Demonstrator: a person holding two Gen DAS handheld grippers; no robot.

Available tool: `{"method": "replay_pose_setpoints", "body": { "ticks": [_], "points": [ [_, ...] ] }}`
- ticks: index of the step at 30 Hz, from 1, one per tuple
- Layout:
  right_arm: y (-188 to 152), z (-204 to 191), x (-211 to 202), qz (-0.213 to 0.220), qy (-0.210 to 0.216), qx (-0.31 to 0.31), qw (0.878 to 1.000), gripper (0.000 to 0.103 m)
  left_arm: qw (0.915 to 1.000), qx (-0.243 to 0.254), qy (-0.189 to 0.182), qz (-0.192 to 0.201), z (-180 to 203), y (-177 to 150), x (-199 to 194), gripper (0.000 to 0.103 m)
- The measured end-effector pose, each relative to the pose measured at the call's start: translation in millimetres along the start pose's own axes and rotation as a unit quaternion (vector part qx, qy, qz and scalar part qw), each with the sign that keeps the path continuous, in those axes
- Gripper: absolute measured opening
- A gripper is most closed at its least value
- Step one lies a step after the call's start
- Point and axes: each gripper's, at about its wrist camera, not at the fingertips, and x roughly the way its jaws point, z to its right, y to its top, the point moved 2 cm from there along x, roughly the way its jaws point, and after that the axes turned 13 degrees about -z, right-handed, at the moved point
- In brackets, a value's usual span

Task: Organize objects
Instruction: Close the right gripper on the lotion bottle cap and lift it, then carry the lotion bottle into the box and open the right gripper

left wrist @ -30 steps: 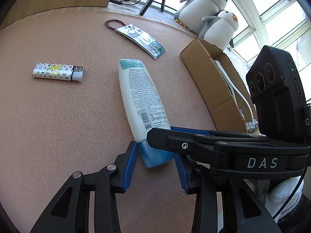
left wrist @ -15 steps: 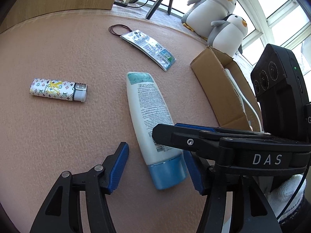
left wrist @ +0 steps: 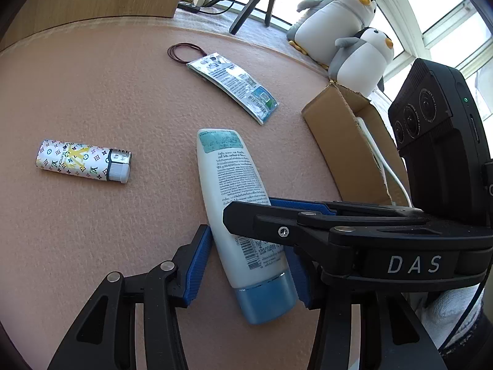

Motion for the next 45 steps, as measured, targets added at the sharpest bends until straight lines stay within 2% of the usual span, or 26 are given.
{"method": "replay_pose_setpoints", "body": {
  "ticks": [5, 9, 23, 36, 45],
  "points": [
    [-4, 0, -4, 0.005, 0.000, 0.005, 1.000, 0.037, 1.0000, -0.003, 0.001, 0.006, 7, 1, -7, 0.046],
    [-10, 0, -18, 0.019, 0.005, 0.010, 1.000, 0.037, 0.9997, 0.015, 0.008, 0.020, 25, 6, -17, 0.046],
    [-32, 18, -116, 0.109, 0.013, 0.029, 0.994, 0.037, 0.9937, 0.096, -0.007, 0.058, 127, 24, -44, 0.046],
    [-72, 75, -177, 0.163, -0.016, 0.069, 0.984, 0.037, 0.9870, 0.152, -0.032, 0.039, 215, 28, -5, 0.046],
    [-93, 112, -192, 0.175, -0.014, 0.101, 0.979, 0.037, 0.9860, 0.163, -0.024, 0.025, 243, 26, 18, 0.046]
  ]
}}
